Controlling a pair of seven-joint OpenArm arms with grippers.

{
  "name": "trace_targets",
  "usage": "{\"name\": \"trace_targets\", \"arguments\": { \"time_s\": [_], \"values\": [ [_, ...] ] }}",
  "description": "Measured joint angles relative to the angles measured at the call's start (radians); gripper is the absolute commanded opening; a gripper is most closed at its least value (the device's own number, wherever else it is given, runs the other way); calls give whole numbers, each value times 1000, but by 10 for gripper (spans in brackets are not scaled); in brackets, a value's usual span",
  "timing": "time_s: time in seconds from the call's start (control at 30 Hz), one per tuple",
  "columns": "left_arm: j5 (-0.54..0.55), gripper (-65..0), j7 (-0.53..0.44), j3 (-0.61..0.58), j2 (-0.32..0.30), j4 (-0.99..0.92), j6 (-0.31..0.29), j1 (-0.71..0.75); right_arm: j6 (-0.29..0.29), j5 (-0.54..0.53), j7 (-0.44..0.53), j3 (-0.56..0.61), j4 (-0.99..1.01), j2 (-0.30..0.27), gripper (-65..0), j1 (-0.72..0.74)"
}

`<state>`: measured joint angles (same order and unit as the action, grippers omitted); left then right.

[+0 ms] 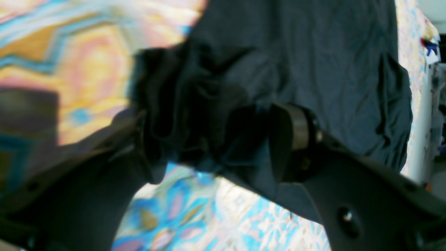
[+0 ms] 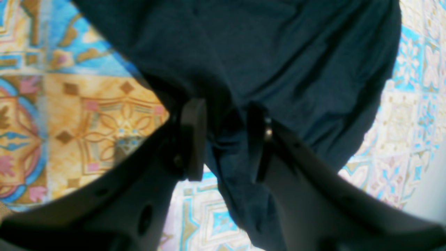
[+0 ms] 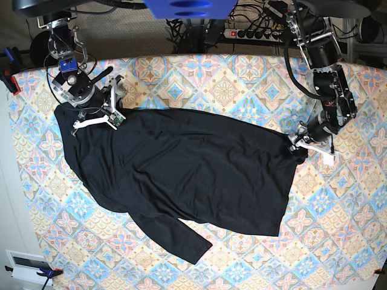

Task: Layout the t-shirt on the table in an organized manner, then fold the t-shirt properly
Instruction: 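Regrasp the shirt corner with the left gripper and pull it toward the body, then drag the held shirt edge outward with the right gripper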

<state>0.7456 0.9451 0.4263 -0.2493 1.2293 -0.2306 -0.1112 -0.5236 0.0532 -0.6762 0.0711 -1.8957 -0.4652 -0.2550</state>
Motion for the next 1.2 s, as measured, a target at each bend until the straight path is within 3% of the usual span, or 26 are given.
{"name": "trace_targets", "arguments": {
  "time_s": [0.1,0.27,0.4,0.53,0.7,0.97,1.2],
  "values": [
    [5,-359,3,-67,0,1,-1,-2,0,0,-1,0,0,-1,-459,0],
    [10,-650,22,-74,13,-5,-2,4,2,-3,-3,-120,-3,35,-457,-69],
    [7,-650,39,-19,10,-5,-1,6,-1,-23,-8,-237,0,90,-456,-76],
    [-6,-650,37,12,-27,-7,4,6,-4,-190,-50,-303,5,97,-433,-69],
    [-9,-650,39,53,-45,-7,6,17,11,-268,-106,-430,61,92,-367,-66],
    [-9,-650,39,58,-47,-7,5,23,4,-431,-104,-438,137,97,-357,-95],
    [-8,-650,58,58,-63,-7,2,27,3,-432,-103,-431,144,98,-356,-100]
  ]
}}
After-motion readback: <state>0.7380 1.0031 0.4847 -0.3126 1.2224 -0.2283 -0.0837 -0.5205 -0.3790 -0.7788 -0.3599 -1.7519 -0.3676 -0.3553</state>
